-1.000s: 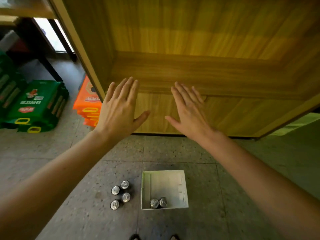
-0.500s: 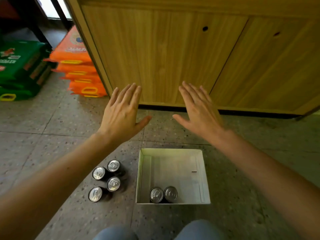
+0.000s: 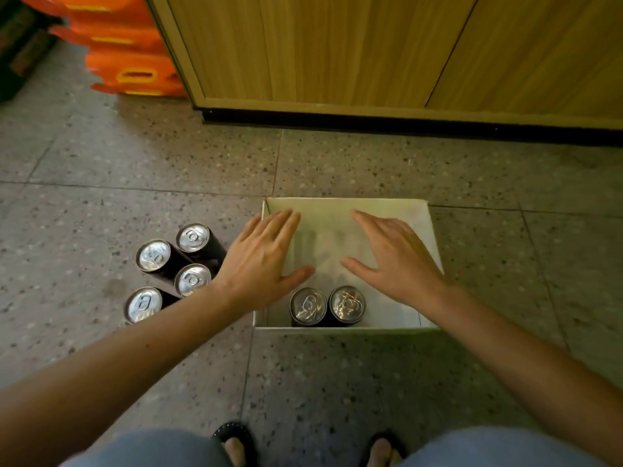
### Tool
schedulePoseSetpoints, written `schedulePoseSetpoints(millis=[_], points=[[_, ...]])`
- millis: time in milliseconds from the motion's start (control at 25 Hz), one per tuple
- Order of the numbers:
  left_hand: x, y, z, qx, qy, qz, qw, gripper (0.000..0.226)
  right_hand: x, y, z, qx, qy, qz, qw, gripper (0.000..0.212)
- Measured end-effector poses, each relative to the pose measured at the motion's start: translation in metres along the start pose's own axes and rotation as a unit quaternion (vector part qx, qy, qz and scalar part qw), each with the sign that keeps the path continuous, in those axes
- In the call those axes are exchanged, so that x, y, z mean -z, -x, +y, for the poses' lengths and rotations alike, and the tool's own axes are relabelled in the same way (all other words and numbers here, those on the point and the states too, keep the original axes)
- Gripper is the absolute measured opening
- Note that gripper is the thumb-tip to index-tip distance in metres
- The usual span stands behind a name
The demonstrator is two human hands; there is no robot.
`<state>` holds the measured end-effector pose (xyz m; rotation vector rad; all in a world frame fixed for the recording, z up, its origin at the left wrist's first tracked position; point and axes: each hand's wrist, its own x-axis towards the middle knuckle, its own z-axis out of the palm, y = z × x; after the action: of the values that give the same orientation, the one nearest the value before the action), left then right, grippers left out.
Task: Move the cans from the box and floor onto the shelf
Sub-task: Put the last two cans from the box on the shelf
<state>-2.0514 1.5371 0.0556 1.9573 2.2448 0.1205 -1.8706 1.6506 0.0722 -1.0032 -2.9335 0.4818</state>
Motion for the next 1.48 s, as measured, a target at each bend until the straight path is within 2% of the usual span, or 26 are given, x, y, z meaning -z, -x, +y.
schedulePoseSetpoints(millis=[200, 280, 400, 480, 600, 640, 720, 840, 960, 1040, 1160, 1400, 1480], points=[[-0.041, 0.026, 0.02, 0.002, 0.061, -0.14, 0.988, 0.093, -0.051, 0.023, -0.007, -0.037, -0.045, -0.132, 0.99, 0.075], [-0.05, 0.03, 0.022, 0.002, 0.073, -0.171, 0.983, 0.09, -0.065, 0.026, -0.006, -0.04, -0.071, -0.148, 0.986, 0.068], [-0.057, 0.02, 0.019, 0.007, 0.058, -0.16, 0.985, 0.089, -0.073, 0.02, -0.002, -0.033, -0.118, -0.125, 0.985, 0.052], [-0.057, 0.006, 0.016, 0.03, 0.097, -0.156, 0.982, 0.08, -0.075, 0.008, 0.002, -0.053, -0.164, -0.102, 0.98, 0.049], [-0.058, -0.011, 0.013, 0.081, 0.283, -0.18, 0.939, 0.068, -0.075, -0.007, 0.012, -0.096, -0.273, -0.081, 0.954, 0.058], [-0.06, -0.015, 0.011, 0.092, 0.323, -0.178, 0.925, 0.068, -0.076, -0.01, 0.016, -0.1, -0.302, -0.087, 0.944, 0.066], [-0.065, -0.017, 0.009, 0.106, 0.345, -0.157, 0.919, 0.069, -0.082, -0.012, 0.023, -0.116, -0.343, -0.096, 0.927, 0.077], [-0.068, -0.016, 0.011, 0.158, 0.389, -0.122, 0.899, 0.071, -0.088, -0.017, 0.032, -0.173, -0.402, -0.066, 0.897, 0.069], [-0.046, -0.026, 0.004, 0.179, 0.428, -0.074, 0.883, 0.064, -0.066, -0.034, 0.036, -0.173, -0.452, -0.032, 0.874, 0.059], [-0.008, -0.039, -0.004, 0.175, 0.47, -0.039, 0.864, 0.06, -0.026, -0.046, 0.033, -0.171, -0.493, 0.003, 0.853, 0.058], [0.095, -0.061, -0.004, 0.154, 0.512, 0.002, 0.845, 0.056, 0.074, -0.063, 0.014, -0.16, -0.528, 0.043, 0.833, 0.064], [0.371, -0.086, 0.02, 0.093, 0.514, 0.057, 0.851, 0.055, 0.345, -0.079, -0.062, -0.1, -0.543, 0.063, 0.831, 0.064], [0.469, -0.088, 0.032, 0.072, 0.512, 0.074, 0.853, 0.059, 0.441, -0.078, -0.088, -0.088, -0.543, 0.081, 0.831, 0.073]])
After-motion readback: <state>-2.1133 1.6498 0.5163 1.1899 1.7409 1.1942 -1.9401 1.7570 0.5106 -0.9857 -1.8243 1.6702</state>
